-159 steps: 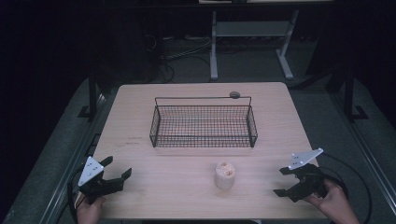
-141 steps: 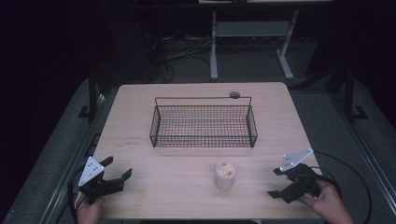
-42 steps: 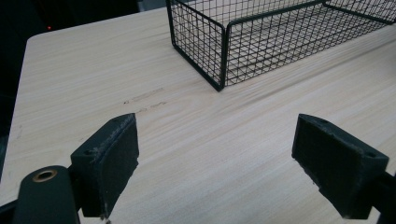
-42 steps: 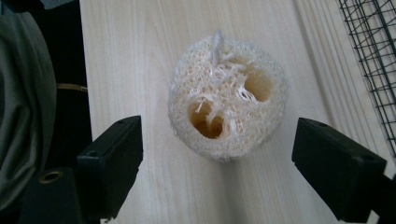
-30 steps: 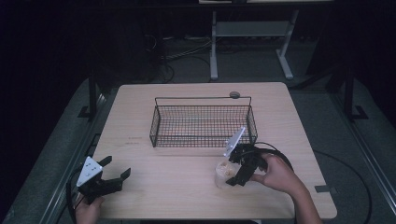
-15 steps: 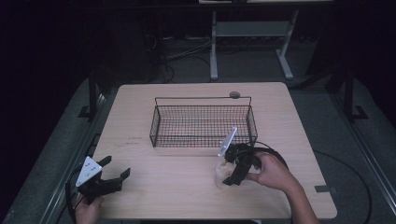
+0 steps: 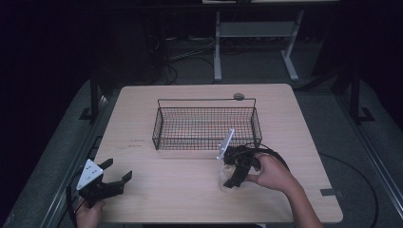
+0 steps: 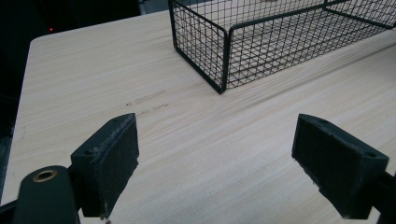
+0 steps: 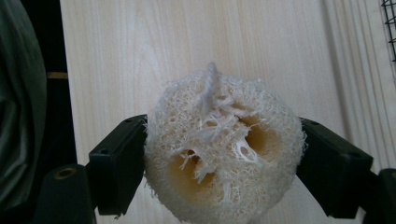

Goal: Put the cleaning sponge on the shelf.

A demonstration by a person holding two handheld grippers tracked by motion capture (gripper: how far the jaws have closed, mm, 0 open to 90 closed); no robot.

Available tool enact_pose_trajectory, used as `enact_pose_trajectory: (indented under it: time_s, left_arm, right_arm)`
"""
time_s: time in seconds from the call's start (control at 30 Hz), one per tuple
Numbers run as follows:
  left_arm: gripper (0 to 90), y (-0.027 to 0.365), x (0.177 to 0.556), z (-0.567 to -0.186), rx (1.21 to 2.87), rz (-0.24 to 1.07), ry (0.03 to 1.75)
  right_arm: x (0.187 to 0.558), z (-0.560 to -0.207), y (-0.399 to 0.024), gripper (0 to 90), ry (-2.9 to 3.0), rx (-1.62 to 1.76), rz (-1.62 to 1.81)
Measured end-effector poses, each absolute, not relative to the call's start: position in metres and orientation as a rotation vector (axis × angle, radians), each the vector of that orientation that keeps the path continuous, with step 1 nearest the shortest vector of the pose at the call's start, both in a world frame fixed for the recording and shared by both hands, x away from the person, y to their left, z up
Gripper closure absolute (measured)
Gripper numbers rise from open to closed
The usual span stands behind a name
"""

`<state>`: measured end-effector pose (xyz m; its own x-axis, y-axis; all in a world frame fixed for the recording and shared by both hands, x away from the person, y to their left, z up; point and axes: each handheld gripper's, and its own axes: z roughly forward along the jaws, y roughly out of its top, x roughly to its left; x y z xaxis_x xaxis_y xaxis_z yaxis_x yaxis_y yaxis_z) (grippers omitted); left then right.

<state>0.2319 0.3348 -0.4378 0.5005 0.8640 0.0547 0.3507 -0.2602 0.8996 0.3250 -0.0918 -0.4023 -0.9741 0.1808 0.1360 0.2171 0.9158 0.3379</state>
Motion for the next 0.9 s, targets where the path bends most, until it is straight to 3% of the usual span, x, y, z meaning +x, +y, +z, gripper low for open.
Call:
enact_pose_trajectory:
  time_s: [0.17, 0.9]
  left_arm:
    - [13.9, 0.3351, 0.2319, -0.4377, 1.830, 0.706, 1.014]
    - [14.0, 0.3359, 0.2319, -0.4374, 1.828, 0.708, 1.016]
  right_arm:
    - [0.3260, -0.4040, -0.0914, 26.3, -2.971, -0.308, -0.534]
    - [0.3272, -0.3959, -0.0920, 26.7, -2.973, -0.294, -0.550]
